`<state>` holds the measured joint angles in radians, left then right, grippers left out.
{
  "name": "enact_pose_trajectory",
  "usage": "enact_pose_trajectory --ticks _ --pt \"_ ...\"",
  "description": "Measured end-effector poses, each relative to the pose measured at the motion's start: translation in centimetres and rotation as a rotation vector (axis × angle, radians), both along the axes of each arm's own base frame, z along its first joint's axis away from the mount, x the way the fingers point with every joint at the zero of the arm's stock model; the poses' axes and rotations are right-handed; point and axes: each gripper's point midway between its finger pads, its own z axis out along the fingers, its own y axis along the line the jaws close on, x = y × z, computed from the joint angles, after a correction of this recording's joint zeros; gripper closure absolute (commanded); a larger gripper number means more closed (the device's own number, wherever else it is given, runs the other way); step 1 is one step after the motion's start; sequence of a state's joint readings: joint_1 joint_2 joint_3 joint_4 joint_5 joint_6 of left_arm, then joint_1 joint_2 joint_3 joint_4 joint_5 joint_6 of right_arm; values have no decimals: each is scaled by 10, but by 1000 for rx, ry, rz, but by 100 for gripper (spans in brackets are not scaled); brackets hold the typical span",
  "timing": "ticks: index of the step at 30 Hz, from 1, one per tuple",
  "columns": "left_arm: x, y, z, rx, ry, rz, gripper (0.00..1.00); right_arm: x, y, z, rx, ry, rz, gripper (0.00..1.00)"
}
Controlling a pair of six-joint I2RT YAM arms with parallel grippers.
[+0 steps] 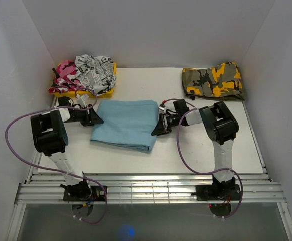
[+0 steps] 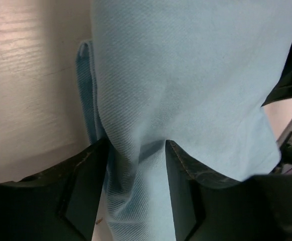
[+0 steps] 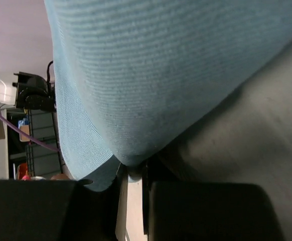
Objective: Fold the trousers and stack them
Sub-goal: Neatly place the folded trousers to the corner
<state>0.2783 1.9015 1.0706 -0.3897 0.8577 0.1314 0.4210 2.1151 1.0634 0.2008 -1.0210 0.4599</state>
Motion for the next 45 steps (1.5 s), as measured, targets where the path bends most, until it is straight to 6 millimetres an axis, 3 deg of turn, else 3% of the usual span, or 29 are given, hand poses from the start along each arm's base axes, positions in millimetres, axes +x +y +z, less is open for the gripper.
enact_pose_trajectory --ticks 3,6,10,13,14,16,17,18,20,23,26,29,32,35,39,42,45 --pt "-2 -2 10 16 -30 -23 28 9 -3 1 -13 -9 -11 92" --pt "-8 4 25 88 -109 -57 13 33 -15 4 -46 -67 -42 92" --pt "-18 7 73 201 -332 -160 10 69 -50 9 -129 -139 -84 92" --pt "-23 -4 110 314 -540 -295 12 104 -74 19 -214 -241 -71 92" --pt "-25 -12 117 352 -605 -355 14 118 -81 21 -246 -289 -67 89" --pt "-35 -34 121 405 -696 -468 15 138 -93 24 -311 -373 -52 73" --pt "-42 -47 118 428 -730 -532 15 144 -98 25 -340 -405 -45 63" --pt "-48 -59 113 448 -755 -590 16 146 -103 25 -363 -419 -40 29" --pt "-61 -83 100 461 -782 -696 16 149 -114 22 -411 -439 -33 5" --pt "-63 -98 85 493 -778 -756 16 146 -125 22 -434 -410 -45 10" --pt "-48 -108 81 501 -767 -743 17 140 -138 26 -407 -321 -120 10" --pt "-27 -125 83 505 -789 -747 19 117 -157 27 -340 -185 -254 10" --pt "-21 -163 89 517 -895 -836 23 81 -171 27 -276 -42 -378 10" --pt "-27 -211 90 509 -1017 -980 27 69 -168 34 -234 -12 -440 10" --pt "-28 -261 69 496 -1102 -1120 29 80 -166 54 -275 -164 -461 10" --pt "-29 -276 40 512 -1105 -1180 31 95 -175 84 -361 -382 -480 10" --pt "-30 -283 15 539 -1099 -1226 35 106 -185 128 -396 -594 -538 10"
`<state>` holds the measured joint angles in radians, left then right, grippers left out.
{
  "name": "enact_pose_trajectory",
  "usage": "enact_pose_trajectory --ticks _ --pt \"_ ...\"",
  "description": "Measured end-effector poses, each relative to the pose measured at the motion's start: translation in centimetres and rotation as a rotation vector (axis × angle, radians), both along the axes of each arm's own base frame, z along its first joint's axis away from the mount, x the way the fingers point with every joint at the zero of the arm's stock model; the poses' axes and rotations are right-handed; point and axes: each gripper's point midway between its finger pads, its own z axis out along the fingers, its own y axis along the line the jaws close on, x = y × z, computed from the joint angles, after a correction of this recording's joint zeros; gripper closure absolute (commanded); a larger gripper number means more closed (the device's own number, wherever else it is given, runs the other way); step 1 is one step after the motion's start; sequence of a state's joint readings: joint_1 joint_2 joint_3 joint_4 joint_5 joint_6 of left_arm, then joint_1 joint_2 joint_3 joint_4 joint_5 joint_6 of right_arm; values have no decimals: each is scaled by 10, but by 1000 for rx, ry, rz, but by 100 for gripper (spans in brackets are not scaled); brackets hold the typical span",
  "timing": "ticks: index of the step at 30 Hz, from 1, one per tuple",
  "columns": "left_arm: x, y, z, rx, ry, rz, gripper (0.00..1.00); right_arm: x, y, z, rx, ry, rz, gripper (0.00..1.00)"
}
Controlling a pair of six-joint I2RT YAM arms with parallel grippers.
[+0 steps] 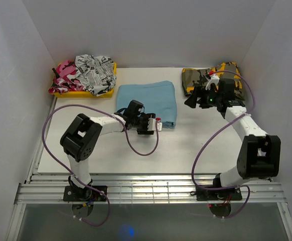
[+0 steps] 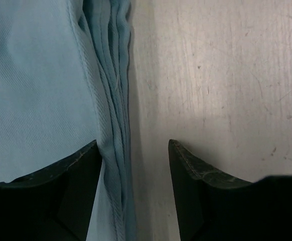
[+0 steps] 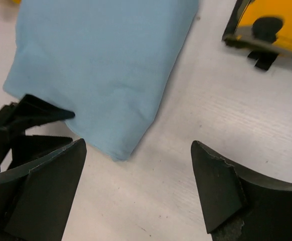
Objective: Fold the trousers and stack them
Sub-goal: Neatly place the folded trousers to the corner
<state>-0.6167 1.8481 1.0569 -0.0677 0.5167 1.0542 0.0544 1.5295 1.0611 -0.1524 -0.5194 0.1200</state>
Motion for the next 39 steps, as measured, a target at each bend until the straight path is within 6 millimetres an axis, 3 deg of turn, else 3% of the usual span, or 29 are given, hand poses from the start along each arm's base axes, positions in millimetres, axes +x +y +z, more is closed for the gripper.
enact_pose_trajectory --ticks 2,3,5,8,10,11,12,14,16,25,31,39 --pt "2 -6 -7 7 -24 -19 41 3 -8 25 -13 -93 -33 10" --pt "5 -8 -6 9 -48 -21 50 3 -10 32 -8 -122 -36 10" --pt "11 -10 -9 18 -85 -22 59 0 -11 31 12 -113 -31 10" --pt "19 -14 -10 18 -109 -8 77 -7 -8 1 74 -14 -41 10" --pt "23 -19 -7 7 -109 7 85 -29 -2 -33 137 89 -58 10" --pt "25 -21 -7 4 -102 17 96 -42 1 -51 173 149 -77 10" --pt "26 -22 -7 1 -94 27 100 -55 4 -67 206 208 -97 10" --pt "28 -25 -6 -6 -64 50 100 -75 9 -91 264 305 -138 10" --pt "29 -27 -5 -13 -26 77 100 -82 14 -104 320 357 -169 10" --pt "24 -29 -4 -41 67 118 100 -42 29 -99 515 288 -242 10" --pt "20 -32 -2 -49 120 125 100 -41 56 -98 578 298 -245 10" --pt "19 -34 3 -62 175 141 100 -37 72 -98 610 310 -305 10"
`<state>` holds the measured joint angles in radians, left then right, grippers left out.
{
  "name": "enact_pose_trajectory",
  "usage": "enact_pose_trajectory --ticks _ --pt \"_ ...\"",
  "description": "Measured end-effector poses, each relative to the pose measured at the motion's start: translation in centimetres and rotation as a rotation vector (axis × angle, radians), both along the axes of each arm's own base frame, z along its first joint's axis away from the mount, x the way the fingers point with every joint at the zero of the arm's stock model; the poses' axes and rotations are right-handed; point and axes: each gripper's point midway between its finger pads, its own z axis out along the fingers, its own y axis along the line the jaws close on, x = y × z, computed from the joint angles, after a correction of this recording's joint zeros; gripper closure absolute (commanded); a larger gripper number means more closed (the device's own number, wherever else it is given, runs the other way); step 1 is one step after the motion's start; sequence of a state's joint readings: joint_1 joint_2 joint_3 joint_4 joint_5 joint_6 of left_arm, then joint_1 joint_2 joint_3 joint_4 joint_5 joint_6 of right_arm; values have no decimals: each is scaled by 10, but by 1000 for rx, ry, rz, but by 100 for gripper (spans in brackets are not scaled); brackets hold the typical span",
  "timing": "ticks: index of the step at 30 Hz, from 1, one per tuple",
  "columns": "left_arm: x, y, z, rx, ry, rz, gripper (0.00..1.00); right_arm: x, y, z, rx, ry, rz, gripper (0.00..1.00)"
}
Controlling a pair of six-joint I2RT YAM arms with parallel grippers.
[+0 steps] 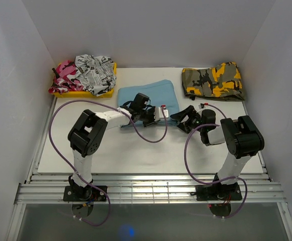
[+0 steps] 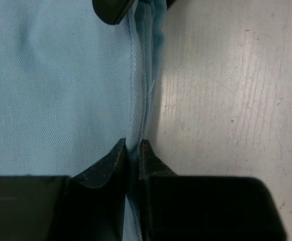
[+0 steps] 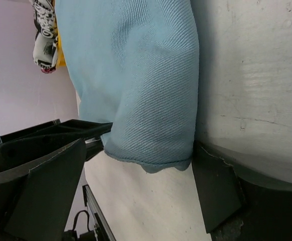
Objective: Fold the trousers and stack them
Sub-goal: Neatly place the folded trousers to the corner
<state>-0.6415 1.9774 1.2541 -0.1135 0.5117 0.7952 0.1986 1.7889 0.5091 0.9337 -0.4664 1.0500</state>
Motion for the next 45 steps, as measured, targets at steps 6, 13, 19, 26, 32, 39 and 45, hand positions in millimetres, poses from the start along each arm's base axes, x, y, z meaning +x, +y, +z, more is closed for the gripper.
enact_pose_trajectory --ticks 6,13,19,26,32,39,45 --pt "2 -3 0 -16 48 20 100 5 8 -1 -4 -4 -70 10" --pt "4 -5 3 -38 86 42 100 13 15 0 49 -27 -104 10" --pt "8 -5 7 -76 156 66 100 17 17 1 80 -28 -126 0" --pt "7 -5 9 -93 170 59 100 27 20 -12 64 -28 -113 60" --pt "3 -1 3 -87 193 58 65 29 27 -20 14 -62 -24 92" --pt "-24 16 18 -104 242 89 29 47 37 15 -140 -196 131 92" --pt "-24 46 71 -179 243 251 28 93 47 71 -312 -407 241 92"
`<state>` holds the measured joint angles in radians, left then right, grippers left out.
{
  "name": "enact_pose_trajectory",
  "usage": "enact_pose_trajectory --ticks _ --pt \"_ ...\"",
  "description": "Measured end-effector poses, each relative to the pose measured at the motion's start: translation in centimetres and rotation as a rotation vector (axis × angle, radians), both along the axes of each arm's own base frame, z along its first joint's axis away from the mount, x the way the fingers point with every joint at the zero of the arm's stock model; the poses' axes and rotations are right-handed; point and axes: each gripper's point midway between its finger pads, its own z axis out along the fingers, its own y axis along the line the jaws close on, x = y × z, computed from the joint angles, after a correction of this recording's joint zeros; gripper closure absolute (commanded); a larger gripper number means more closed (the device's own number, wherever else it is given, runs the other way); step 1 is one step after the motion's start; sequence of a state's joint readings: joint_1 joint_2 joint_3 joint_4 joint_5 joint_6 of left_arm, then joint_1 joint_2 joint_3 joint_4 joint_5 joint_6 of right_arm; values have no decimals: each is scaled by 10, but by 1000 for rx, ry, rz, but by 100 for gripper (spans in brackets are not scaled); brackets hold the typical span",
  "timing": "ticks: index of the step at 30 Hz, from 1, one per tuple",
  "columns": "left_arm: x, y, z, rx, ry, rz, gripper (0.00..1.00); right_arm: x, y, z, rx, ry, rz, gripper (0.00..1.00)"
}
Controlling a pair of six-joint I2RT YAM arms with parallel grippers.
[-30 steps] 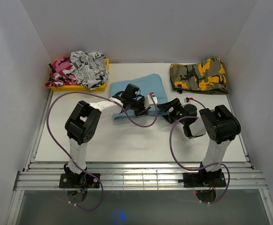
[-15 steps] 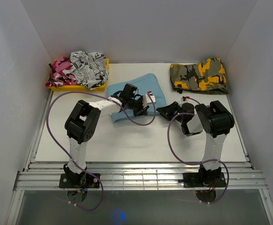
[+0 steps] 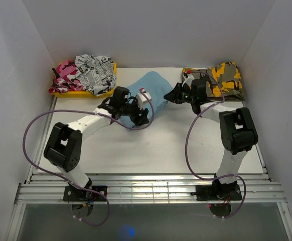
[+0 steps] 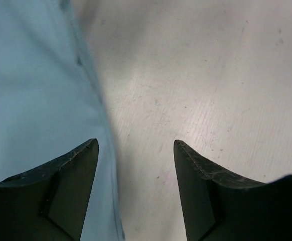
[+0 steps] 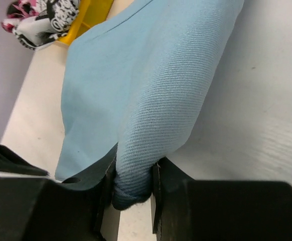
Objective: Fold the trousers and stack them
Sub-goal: Neatly place the folded trousers to the corner
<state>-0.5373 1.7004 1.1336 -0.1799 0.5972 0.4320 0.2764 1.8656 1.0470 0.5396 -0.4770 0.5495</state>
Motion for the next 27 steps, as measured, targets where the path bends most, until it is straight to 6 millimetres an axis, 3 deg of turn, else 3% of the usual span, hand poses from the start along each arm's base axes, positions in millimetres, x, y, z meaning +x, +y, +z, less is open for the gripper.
enact_pose_trajectory --ticks 4,7,9,13,18,22,27 --pt "20 52 17 -86 91 233 27 16 -6 12 -129 -55 23 92" --pt "34 94 6 -120 191 443 27 22 -14 12 -204 -73 17 92" --pt "36 104 -6 -145 294 532 27 23 -22 8 -243 -64 3 92" --pt "40 108 -22 -260 509 660 21 24 -40 -3 -293 -29 -34 92" --pt "33 111 -44 -409 743 803 14 29 -58 -2 -328 -34 -79 92" --pt "49 102 -69 -461 877 875 14 32 -64 -1 -345 -48 -83 92" --pt "89 87 -63 -531 857 902 10 33 -65 1 -360 -59 -75 92"
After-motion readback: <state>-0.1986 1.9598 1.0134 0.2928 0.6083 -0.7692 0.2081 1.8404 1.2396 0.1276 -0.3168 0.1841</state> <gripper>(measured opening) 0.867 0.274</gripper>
